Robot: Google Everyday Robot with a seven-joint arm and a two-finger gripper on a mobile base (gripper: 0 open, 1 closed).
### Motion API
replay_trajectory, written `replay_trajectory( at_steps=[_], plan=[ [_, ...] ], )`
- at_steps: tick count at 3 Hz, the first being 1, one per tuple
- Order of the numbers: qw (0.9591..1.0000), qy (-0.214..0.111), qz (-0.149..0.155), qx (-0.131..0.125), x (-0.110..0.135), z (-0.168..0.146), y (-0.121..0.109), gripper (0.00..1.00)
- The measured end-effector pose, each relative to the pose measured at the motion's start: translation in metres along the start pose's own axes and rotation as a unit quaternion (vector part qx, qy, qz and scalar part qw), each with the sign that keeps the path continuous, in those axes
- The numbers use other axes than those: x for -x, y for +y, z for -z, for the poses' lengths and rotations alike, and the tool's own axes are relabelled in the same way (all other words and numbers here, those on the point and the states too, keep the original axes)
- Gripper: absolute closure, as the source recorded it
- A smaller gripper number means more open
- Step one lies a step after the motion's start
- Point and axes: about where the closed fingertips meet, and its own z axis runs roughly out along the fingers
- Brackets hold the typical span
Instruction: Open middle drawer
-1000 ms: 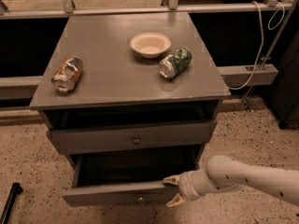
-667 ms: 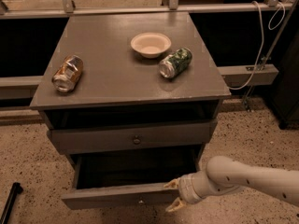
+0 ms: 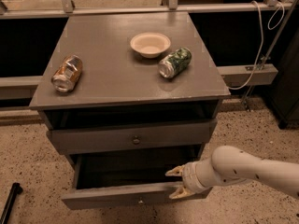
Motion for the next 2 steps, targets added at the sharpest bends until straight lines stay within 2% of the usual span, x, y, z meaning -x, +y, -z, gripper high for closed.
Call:
replay_trajectory(
  at_steps=[1, 2],
  plan=[
    [0.9994, 0.024, -0.013, -0.02, -0.026, 0.002, -0.04, 0.6],
    [0.9986, 0.034, -0.028, -0.028, -0.046, -0.006, -0.057, 0.79]
  ],
)
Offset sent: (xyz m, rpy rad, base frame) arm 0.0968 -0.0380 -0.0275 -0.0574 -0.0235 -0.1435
